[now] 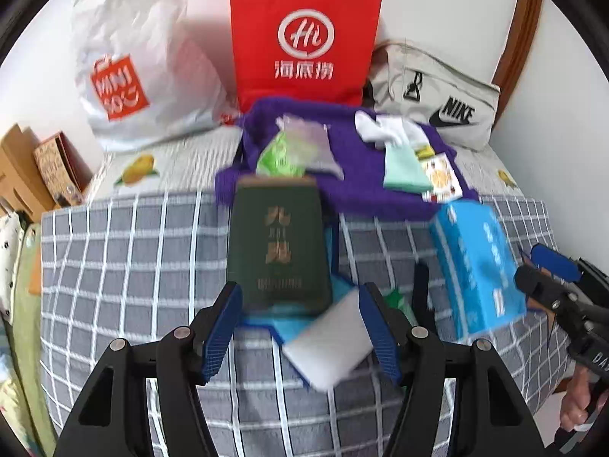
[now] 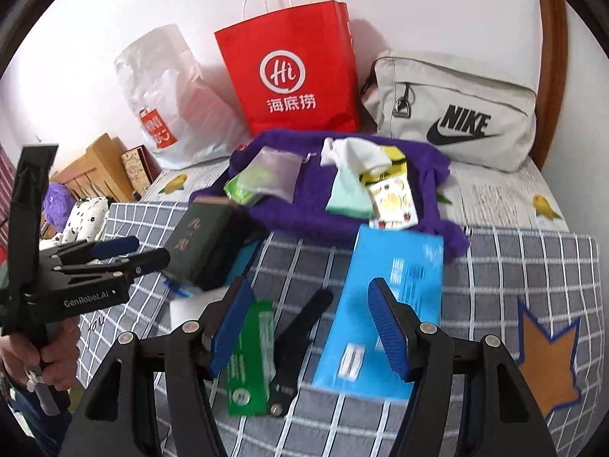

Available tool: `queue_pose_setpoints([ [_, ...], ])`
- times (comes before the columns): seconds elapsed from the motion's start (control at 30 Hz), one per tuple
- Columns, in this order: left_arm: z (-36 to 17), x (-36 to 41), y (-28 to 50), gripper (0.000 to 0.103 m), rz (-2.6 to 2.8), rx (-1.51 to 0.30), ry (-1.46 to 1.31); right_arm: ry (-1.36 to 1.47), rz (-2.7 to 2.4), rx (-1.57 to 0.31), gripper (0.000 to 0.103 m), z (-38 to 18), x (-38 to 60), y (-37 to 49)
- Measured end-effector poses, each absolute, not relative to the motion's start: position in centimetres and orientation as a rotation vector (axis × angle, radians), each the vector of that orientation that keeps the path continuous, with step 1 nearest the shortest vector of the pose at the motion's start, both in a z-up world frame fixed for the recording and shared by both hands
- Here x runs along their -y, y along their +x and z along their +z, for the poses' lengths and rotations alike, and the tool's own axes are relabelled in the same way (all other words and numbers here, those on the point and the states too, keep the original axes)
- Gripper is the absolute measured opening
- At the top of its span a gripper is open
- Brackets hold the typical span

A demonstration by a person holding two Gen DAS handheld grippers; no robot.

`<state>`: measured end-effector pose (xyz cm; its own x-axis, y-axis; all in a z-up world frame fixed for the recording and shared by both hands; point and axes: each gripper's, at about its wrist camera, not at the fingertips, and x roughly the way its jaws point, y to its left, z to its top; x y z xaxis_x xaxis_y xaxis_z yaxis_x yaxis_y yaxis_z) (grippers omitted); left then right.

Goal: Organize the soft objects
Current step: 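Withdraw both open tools from the towel back toward the pile, then grasp the white sponge with the left tool while the right tool approaches the green packet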

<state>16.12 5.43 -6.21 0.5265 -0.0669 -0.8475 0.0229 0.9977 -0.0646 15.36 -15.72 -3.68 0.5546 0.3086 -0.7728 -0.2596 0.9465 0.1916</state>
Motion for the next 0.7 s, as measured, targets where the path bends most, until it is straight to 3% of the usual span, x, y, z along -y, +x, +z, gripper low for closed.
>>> queue_pose_setpoints([
  [0.37, -11.1, -4.3, 12.4, 0.062, -0.054, -1.042, 0.018, 0.066, 0.34, -0.94, 0.064, -6.1, 15.2, 11.0],
  [0.7, -12.3, -4.2, 11.8, 0.063, -0.066, -1.014, 0.013, 0.064, 0.345, -0.959, 0.064, -7.5, 15.5, 9.7],
])
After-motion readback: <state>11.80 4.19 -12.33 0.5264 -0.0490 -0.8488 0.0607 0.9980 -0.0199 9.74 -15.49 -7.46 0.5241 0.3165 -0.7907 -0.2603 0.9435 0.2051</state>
